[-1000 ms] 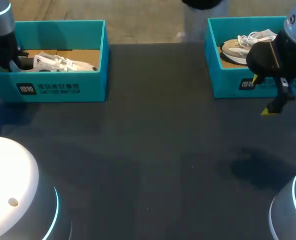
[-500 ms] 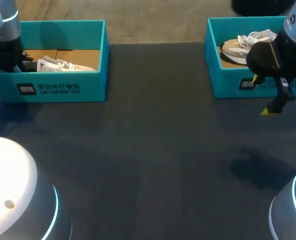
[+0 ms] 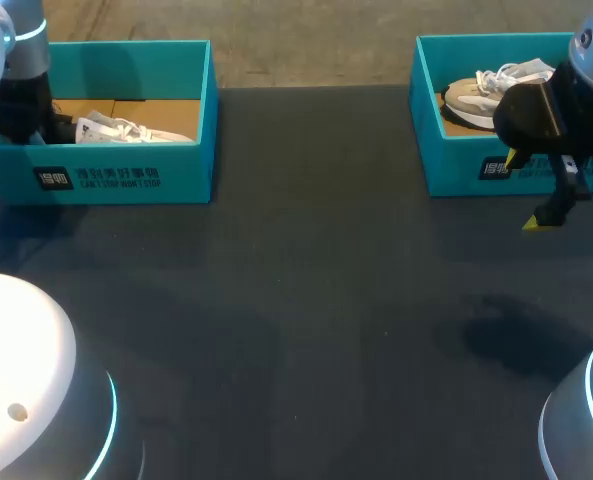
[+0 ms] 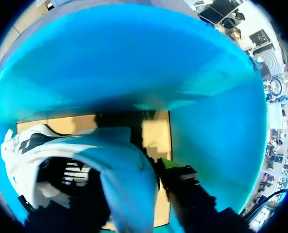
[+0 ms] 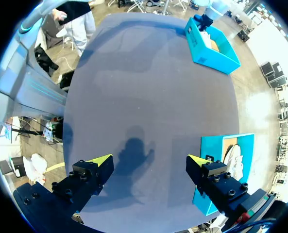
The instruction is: Take the shoe out of the shoebox, open the shoe tongue, remove and reinsert the insole, then place the shoe into the shoebox
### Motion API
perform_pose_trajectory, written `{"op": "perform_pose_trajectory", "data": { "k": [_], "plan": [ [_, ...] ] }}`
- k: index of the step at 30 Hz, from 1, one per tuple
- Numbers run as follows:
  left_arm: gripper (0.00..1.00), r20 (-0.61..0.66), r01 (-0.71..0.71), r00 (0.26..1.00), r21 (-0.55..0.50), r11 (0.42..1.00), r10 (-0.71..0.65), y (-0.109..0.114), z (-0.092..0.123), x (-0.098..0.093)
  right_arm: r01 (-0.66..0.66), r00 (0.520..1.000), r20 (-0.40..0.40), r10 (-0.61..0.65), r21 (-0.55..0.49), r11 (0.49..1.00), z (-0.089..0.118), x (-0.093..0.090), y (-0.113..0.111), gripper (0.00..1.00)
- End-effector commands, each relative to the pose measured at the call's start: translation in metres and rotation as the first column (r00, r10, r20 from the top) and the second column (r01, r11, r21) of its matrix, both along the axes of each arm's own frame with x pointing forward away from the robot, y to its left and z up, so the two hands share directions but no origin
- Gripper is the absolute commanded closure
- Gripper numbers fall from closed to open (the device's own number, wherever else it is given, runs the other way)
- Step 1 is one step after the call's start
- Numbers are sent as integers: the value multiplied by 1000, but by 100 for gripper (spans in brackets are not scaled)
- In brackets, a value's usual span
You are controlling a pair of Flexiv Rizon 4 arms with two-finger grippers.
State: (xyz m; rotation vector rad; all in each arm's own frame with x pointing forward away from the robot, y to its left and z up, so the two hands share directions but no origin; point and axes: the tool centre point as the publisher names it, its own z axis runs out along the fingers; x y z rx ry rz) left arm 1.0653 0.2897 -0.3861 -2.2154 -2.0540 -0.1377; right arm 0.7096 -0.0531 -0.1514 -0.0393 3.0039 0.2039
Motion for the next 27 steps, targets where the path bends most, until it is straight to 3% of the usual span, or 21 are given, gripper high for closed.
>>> {"op": "perform_pose_trajectory", "data": {
  "k": [1, 14, 27],
  "plan": [
    [0, 9, -1, 1000, -20, 1000, 1, 2, 17, 0, 1, 1000, -4, -1, -3, 1000, 0, 2, 2, 0],
    [0, 26, -9, 1000, -85, 996, 11, -9, 77, 3, 1, 1000, -4, -1, -3, 1000, 0, 2, 2, 0],
    [0, 19, -77, 997, -100, 992, 79, -3, 128, 1, 1, 1000, -4, -1, -3, 1000, 0, 2, 2, 0]
  ]
}}
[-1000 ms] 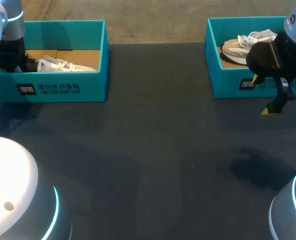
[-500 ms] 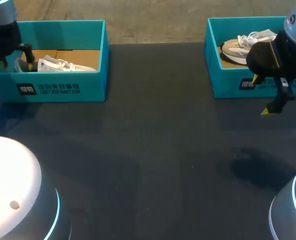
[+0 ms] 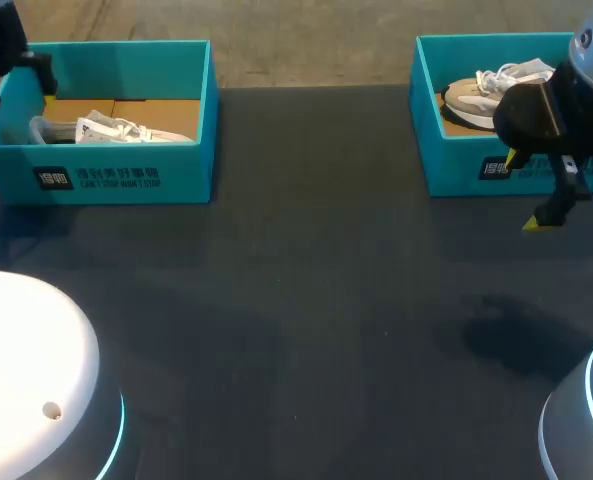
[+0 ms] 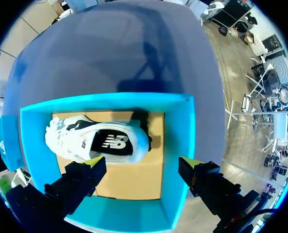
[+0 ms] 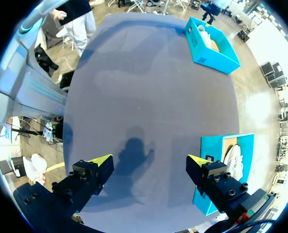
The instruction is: Take the shoe out of the shoebox, open the shoe tongue, remove and reinsert the insole, then place the shoe into the shoebox
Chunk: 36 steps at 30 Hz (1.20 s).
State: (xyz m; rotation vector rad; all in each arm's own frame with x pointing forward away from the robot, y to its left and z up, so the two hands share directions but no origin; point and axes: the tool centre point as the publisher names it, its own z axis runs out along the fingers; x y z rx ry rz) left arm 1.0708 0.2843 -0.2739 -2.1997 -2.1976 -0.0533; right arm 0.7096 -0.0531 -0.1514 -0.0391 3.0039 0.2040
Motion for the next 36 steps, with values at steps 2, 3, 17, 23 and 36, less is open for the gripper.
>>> {"op": "perform_pose_trajectory", "data": {
  "k": [2, 3, 17, 23, 36],
  "plan": [
    [0, -2, -11, 1000, -12, 1000, 11, 5, 24, -5, 1, 1000, -4, -1, -3, 1000, 0, 2, 2, 0],
    [0, -3, -16, 1000, -14, 1000, 16, 6, 27, -6, 1, 1000, -4, -1, -3, 1000, 0, 2, 2, 0],
    [0, -10, -56, 998, -49, 997, 56, 25, 81, -16, 1, 1000, -4, -1, -3, 1000, 0, 2, 2, 0],
    [0, 0, -178, 984, -50, 983, 178, 32, 96, -16, 1, 1000, -4, -1, -3, 1000, 0, 2, 2, 0],
    [0, -10, -325, 946, -53, 944, 325, 32, 103, -21, 51, 999, 17, -50, -42, 998, 6, 51, -42, 0]
  ]
}}
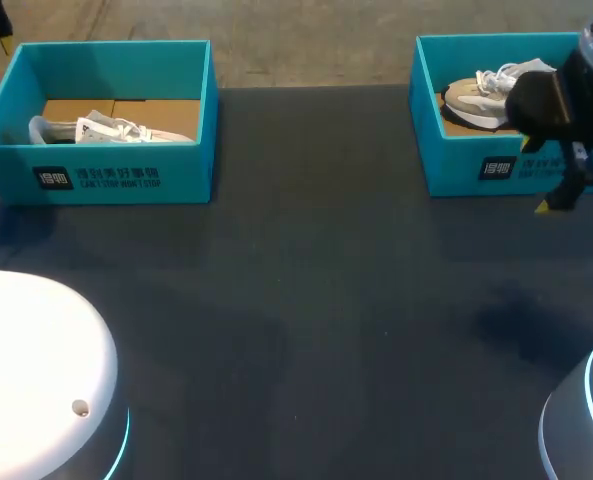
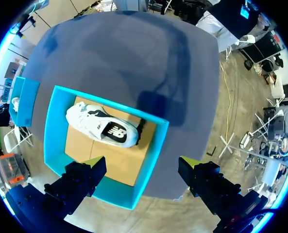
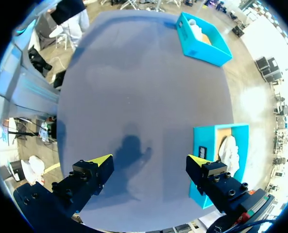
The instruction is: Take the shoe out of the shoebox, open the shoe tongue, remove and reinsert the insole, then place the shoe into the shoebox
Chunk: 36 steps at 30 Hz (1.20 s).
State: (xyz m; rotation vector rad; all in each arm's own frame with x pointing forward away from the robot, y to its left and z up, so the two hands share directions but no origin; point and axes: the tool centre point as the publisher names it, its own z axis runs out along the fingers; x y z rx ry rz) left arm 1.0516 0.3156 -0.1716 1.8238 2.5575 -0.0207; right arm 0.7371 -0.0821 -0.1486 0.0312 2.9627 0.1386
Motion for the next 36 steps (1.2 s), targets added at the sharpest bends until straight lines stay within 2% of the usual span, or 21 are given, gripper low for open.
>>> {"op": "perform_pose_trajectory", "data": {
  "k": [1, 10, 14, 18, 20, 21, 22, 36],
  "plan": [
    [0, 2, 2, 1000, 2, 1000, -2, 1, 1, -1, 0, 1000, -25, -1, -8, 1000, 4, 30, -18, 0],
    [0, 2, 2, 1000, 2, 1000, -2, 1, 1, -1, 1, 999, -39, -5, -86, 996, 11, 92, -64, 0],
    [0, 2, 2, 1000, 2, 1000, -2, 1, 1, -1, 110, 992, -54, -114, -67, 992, 10, 118, -87, 0],
    [0, 2, 2, 1000, 2, 1000, -2, 1, 1, -1, 290, 957, -14, -290, 15, 957, 8, 146, -101, 0],
    [0, 2, 2, 1000, 2, 1000, -2, 1, 1, -1, 404, 915, -2, -404, 52, 914, 9, 153, -107, 0],
    [0, 2, 2, 1000, 2, 1000, -2, 1, 1, -1, 494, 867, 12, -498, 105, 863, 10, 156, -110, 0],
    [0, 2, 2, 1000, 2, 1000, -2, 1, 1, -1, 535, 839, 15, -543, 150, 831, 10, 158, -113, 0],
    [0, 2, 2, 1000, 2, 1000, -2, 1, 1, -1, 535, 839, 15, -543, 150, 831, 10, 158, -113, 0]
  ]
}}
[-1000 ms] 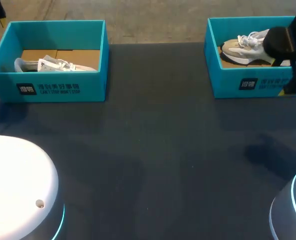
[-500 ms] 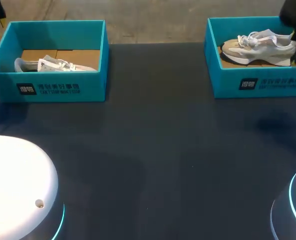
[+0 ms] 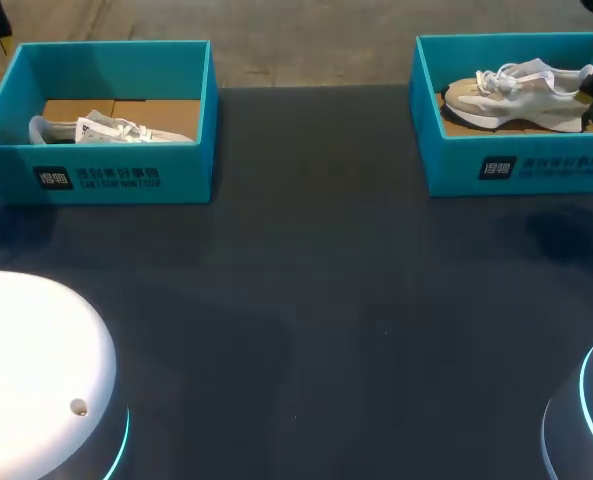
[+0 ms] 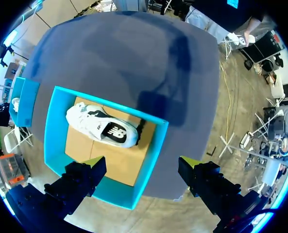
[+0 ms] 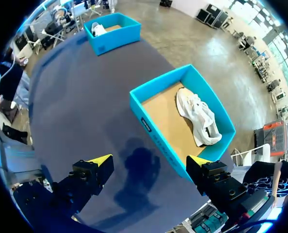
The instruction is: Take the shoe out of the shoebox, open the shoe tongue, remove and reinsert the insole, then place the shoe into the shoebox
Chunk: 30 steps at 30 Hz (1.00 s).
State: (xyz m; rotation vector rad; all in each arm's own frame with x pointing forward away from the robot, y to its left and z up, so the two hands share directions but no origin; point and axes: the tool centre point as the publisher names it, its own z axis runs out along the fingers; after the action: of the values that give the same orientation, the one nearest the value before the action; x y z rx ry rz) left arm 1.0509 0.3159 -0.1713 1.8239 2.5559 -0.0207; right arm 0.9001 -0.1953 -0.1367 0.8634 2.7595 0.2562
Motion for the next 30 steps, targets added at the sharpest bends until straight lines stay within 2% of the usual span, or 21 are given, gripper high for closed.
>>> {"op": "perform_pose_trajectory", "data": {
  "k": [1, 4, 6, 7, 10, 16, 18, 21, 22, 30],
  "plan": [
    [0, 1, 1, 1000, 3, 1000, -1, 0, 0, -1, 61, 998, 22, -62, 18, 998, -3, 0, -4, 0],
    [0, 1, 1, 1000, 3, 1000, -1, 0, 0, -1, 234, 967, 96, -237, 44, 971, -6, 32, -6, 0],
    [0, 1, 1, 1000, 3, 1000, -1, 0, 0, -1, 314, 942, 98, -320, 67, 947, -8, 46, -6, 0],
    [0, 1, 1, 1000, 3, 1000, -1, 0, 0, -1, 361, 925, 111, -364, 51, 931, -10, 58, -8, 0],
    [0, 1, 1, 1000, 3, 1000, -1, 0, 0, -1, 507, 850, 113, -514, 86, 857, -9, 78, -17, 0],
    [0, 1, 1, 1000, 3, 1000, -1, 0, 0, -1, 742, 648, 85, -757, 151, 653, -11, 107, -37, 0],
    [0, 1, 1, 1000, 3, 1000, -1, 0, 0, -1, 800, 571, 60, -819, 183, 571, -15, 117, -42, 0],
    [0, 1, 1, 1000, 3, 1000, -1, 0, 0, -1, 850, 486, 28, -873, 216, 480, -17, 129, -48, 0],
    [0, 1, 1, 1000, 3, 1000, -1, 0, 0, -1, 853, 474, 7, -880, 245, 461, -18, 133, -49, 0],
    [0, 1, 1, 1000, 3, 1000, -1, 0, 0, -1, 845, 484, 0, -875, 258, 468, -17, 135, -49, 0]
  ]
}}
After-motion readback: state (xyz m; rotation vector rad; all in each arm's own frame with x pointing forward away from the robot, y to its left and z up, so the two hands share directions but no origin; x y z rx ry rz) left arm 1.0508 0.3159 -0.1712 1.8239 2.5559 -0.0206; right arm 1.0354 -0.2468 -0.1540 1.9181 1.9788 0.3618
